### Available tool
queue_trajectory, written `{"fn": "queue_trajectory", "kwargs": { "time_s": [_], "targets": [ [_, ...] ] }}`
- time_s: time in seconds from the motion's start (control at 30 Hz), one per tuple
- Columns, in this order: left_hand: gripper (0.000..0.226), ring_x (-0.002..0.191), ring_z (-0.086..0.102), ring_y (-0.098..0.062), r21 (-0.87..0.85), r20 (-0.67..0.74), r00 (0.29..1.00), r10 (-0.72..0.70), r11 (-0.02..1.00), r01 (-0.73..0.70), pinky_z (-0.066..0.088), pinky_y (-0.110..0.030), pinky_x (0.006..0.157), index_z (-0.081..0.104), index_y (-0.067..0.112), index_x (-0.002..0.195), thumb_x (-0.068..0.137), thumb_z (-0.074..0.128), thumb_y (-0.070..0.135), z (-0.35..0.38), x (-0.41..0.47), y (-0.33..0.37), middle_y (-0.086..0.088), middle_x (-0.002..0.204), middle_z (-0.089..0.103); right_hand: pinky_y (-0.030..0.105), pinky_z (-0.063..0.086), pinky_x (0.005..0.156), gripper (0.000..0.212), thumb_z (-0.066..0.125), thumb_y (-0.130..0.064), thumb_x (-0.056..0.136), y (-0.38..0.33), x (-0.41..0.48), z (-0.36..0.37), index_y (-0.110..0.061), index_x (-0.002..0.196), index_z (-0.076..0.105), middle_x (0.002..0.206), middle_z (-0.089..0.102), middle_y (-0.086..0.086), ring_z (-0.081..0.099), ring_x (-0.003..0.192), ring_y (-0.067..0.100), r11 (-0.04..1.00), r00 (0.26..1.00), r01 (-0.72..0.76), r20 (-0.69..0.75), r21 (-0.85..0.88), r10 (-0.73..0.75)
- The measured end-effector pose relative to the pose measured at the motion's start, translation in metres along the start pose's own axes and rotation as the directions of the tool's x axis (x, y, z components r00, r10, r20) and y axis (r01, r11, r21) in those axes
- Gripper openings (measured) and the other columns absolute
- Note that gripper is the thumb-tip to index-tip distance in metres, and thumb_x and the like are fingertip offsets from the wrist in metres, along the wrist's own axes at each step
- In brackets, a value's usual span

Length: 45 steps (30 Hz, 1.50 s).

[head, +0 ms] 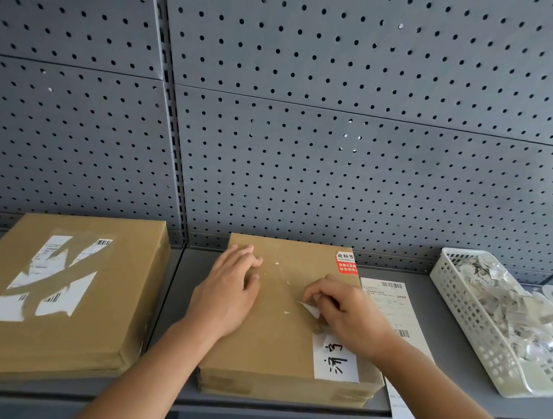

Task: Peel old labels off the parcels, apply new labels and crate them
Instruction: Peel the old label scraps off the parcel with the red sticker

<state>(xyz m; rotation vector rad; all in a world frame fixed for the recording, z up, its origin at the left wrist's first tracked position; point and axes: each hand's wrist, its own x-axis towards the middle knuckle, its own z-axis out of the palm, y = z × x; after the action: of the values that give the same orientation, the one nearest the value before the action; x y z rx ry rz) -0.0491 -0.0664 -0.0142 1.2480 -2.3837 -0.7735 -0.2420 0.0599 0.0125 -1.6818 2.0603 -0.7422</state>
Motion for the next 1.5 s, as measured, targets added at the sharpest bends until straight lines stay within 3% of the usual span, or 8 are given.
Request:
{"fn": "queue_trajectory", "kwargs": {
  "time_s": [0.1,0.4,0.67,0.9,1.1,1.3,1.4,1.5],
  "targets": [
    [0.035,0.149,0.001,0.006,-0.001,-0.002,1.000,-0.002,1.000,0.002,0.037,-0.048,0.109,0.048,0.039,0.139,0.106,0.036,0.036,-0.001,0.000,-0.001,0.029,0.159,0.022,0.012,0.041,0.061,0.021,0.061,-0.010,0.090,0.002,-0.002,-0.007,-0.030,0.093,0.063,0.077,0.060,-0.012,0.057,0.064,0.002,1.000,1.000,0.014,-0.012,-0.012,-0.014],
    [0.036,0.150,0.002,0.006,0.002,0.003,1.000,0.007,1.000,-0.007,0.036,-0.046,0.111,0.048,0.038,0.140,0.107,0.036,0.036,0.000,0.000,-0.001,0.029,0.159,0.022,0.011,0.045,0.064,0.015,0.082,-0.013,0.078,0.007,-0.002,-0.026,-0.015,0.083,0.068,0.074,0.061,-0.011,0.056,0.068,0.001,0.998,0.994,0.047,0.097,-0.050,-0.042],
    [0.035,0.150,0.002,0.005,0.007,0.005,1.000,0.006,1.000,-0.006,0.036,-0.046,0.110,0.048,0.038,0.140,0.107,0.036,0.036,-0.001,-0.001,0.001,0.029,0.159,0.022,0.011,0.045,0.062,0.011,0.080,-0.020,0.079,-0.001,0.011,-0.030,-0.015,0.078,0.070,0.068,0.061,-0.014,0.055,0.065,-0.002,0.989,0.986,0.026,0.170,-0.145,-0.001],
    [0.035,0.150,0.003,0.004,0.009,0.008,1.000,0.003,1.000,-0.003,0.036,-0.046,0.111,0.048,0.038,0.140,0.107,0.036,0.036,-0.001,-0.001,0.002,0.029,0.159,0.022,0.011,0.042,0.059,0.008,0.077,-0.016,0.081,0.002,0.010,-0.024,-0.011,0.078,0.070,0.061,0.056,-0.015,0.055,0.059,0.000,0.984,0.998,0.044,0.043,-0.175,-0.037],
    [0.035,0.150,0.003,0.005,0.005,0.005,1.000,0.006,1.000,-0.006,0.037,-0.046,0.110,0.048,0.039,0.139,0.107,0.037,0.036,-0.001,0.000,0.000,0.029,0.159,0.022,0.010,0.044,0.061,0.012,0.081,-0.020,0.078,0.000,0.008,-0.030,-0.017,0.079,0.070,0.067,0.060,-0.015,0.057,0.065,-0.002,0.989,0.988,0.051,0.151,-0.142,-0.030],
    [0.034,0.150,0.004,0.005,0.003,0.003,1.000,0.008,1.000,-0.008,0.037,-0.045,0.110,0.049,0.038,0.139,0.107,0.037,0.035,-0.001,0.000,0.001,0.028,0.159,0.023,0.011,0.041,0.059,0.006,0.072,-0.011,0.081,0.005,0.007,-0.021,-0.012,0.077,0.068,0.063,0.057,-0.015,0.054,0.061,-0.001,0.978,0.997,0.077,0.004,-0.192,-0.078],
    [0.035,0.150,0.003,0.005,0.002,0.003,1.000,0.007,1.000,-0.007,0.036,-0.044,0.110,0.048,0.038,0.140,0.107,0.037,0.036,-0.002,-0.001,0.001,0.028,0.159,0.023,0.011,0.046,0.062,0.006,0.074,-0.012,0.080,0.005,0.003,-0.028,-0.017,0.079,0.071,0.071,0.066,-0.011,0.058,0.068,0.002,0.991,0.994,0.085,0.079,-0.104,-0.077],
    [0.035,0.150,0.003,0.005,0.003,-0.003,1.000,0.004,1.000,-0.004,0.037,-0.046,0.110,0.049,0.038,0.139,0.107,0.037,0.035,0.000,0.000,-0.001,0.029,0.159,0.023,0.012,0.047,0.065,0.005,0.074,-0.012,0.080,0.006,0.001,-0.029,-0.017,0.082,0.073,0.081,0.064,-0.010,0.059,0.072,0.008,0.964,0.972,0.206,0.147,-0.169,-0.182]
  ]
}}
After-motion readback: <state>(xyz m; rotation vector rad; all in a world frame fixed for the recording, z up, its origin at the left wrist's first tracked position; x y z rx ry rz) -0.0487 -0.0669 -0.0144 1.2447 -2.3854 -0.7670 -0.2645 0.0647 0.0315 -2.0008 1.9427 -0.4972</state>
